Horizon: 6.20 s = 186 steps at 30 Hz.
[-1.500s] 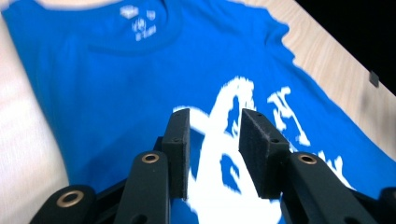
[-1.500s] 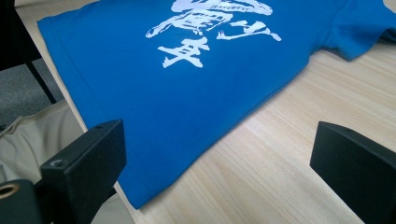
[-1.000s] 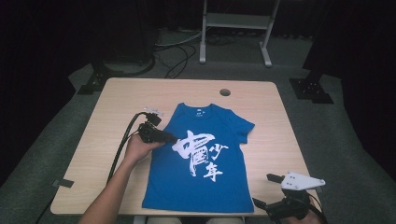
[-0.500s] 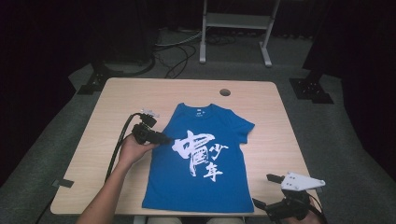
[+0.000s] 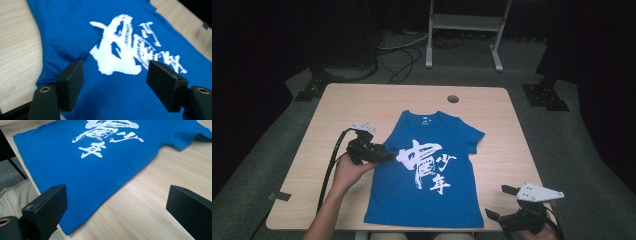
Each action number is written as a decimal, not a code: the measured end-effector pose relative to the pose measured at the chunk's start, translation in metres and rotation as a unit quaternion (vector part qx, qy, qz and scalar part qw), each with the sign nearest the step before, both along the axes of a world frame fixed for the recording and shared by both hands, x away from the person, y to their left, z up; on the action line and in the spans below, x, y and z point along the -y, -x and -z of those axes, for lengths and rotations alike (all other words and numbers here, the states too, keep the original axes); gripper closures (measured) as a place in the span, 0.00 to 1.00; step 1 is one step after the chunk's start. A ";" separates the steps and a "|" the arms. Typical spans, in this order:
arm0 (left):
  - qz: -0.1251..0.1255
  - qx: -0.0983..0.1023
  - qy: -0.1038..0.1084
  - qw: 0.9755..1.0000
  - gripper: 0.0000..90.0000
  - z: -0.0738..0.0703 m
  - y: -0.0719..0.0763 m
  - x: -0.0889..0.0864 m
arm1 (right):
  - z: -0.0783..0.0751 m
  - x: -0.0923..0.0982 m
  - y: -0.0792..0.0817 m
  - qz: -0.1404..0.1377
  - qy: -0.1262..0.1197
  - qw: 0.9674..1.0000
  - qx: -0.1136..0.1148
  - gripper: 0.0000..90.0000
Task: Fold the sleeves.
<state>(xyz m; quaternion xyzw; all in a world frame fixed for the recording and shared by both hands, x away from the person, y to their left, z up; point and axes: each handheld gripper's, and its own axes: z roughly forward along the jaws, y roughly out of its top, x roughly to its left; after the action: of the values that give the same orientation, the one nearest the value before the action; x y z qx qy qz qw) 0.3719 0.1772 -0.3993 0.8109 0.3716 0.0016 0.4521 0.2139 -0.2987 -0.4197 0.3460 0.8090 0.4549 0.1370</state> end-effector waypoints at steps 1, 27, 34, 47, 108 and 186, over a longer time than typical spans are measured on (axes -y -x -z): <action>-0.003 0.005 0.003 1.000 0.27 -0.001 0.004 -0.001 | 0.000 0.000 -0.001 0.002 0.000 1.000 0.000 0.04; -0.014 0.063 0.026 0.998 0.13 0.003 0.068 -0.010 | 0.003 0.009 -0.004 0.047 -0.016 0.999 -0.017 0.04; -0.007 0.072 0.013 0.997 0.13 0.004 0.076 -0.012 | 0.001 0.010 -0.008 0.060 -0.011 0.998 -0.023 0.04; -0.012 0.082 0.014 0.996 0.11 0.005 0.086 -0.022 | -0.002 0.008 -0.021 0.088 -0.011 0.996 -0.027 0.04; -0.013 0.100 0.042 0.994 0.11 0.002 0.088 -0.033 | -0.017 -0.035 -0.205 0.085 0.015 0.990 -0.115 0.06; -0.022 0.100 0.028 0.994 0.11 0.003 0.084 -0.035 | -0.001 -0.023 -0.269 0.192 0.102 0.961 -0.168 0.88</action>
<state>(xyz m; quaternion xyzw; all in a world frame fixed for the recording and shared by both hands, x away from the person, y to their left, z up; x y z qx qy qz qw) 0.2878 0.2124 -0.4028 0.7852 0.3421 0.0818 0.5096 0.4833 -0.2761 -0.4190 0.5505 0.7809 0.2703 0.1185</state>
